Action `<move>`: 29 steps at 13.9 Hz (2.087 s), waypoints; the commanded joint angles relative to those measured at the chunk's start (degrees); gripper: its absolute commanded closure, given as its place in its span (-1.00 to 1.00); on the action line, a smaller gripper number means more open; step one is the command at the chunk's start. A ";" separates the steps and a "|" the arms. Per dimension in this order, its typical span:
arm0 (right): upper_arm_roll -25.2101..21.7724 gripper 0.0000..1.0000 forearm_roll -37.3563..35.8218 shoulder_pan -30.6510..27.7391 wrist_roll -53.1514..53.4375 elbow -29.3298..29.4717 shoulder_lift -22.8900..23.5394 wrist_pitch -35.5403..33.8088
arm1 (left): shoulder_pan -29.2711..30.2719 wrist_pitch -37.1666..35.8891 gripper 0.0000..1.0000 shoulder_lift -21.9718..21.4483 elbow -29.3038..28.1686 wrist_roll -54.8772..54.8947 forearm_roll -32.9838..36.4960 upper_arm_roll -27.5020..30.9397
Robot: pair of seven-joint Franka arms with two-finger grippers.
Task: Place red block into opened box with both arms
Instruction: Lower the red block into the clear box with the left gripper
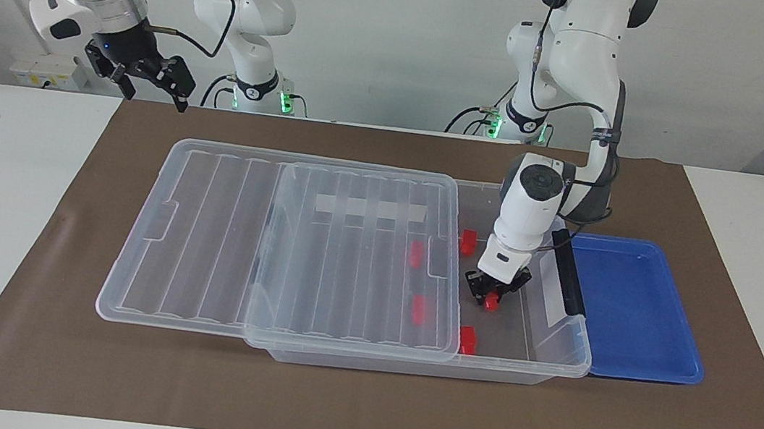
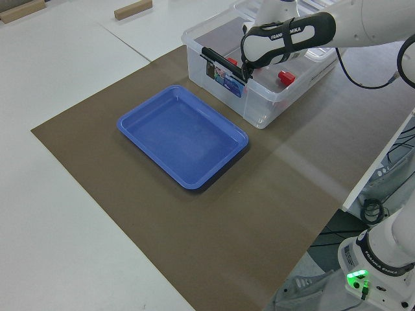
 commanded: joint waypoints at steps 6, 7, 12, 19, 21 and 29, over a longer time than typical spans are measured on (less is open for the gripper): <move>0.24 -1.00 1.02 -0.78 -1.27 -0.65 -0.39 0.77 | -0.66 2.00 -1.00 -0.07 -1.96 -0.36 0.76 0.58; 0.33 -1.00 1.02 -0.78 -1.26 -0.73 -0.39 0.77 | -1.10 1.82 -1.00 -0.07 -1.87 -0.54 0.68 0.58; 0.24 -1.00 1.02 -0.78 -1.26 -0.91 -0.66 0.77 | -1.46 -1.25 -1.00 -0.95 -1.26 -4.12 0.68 0.58; 0.24 -1.00 1.02 -0.87 -1.26 -0.91 -0.66 0.77 | -1.81 -10.56 -1.00 -8.85 -0.91 -6.43 0.68 0.49; 0.24 -1.00 1.02 -0.95 -1.26 -1.00 -0.66 0.77 | -2.68 -13.02 -1.00 -10.61 -0.38 -7.13 0.59 0.14; 0.24 -1.00 1.02 -1.04 -1.35 -1.35 -0.74 0.86 | -3.04 -26.73 -1.00 -17.73 4.19 -5.99 0.41 0.05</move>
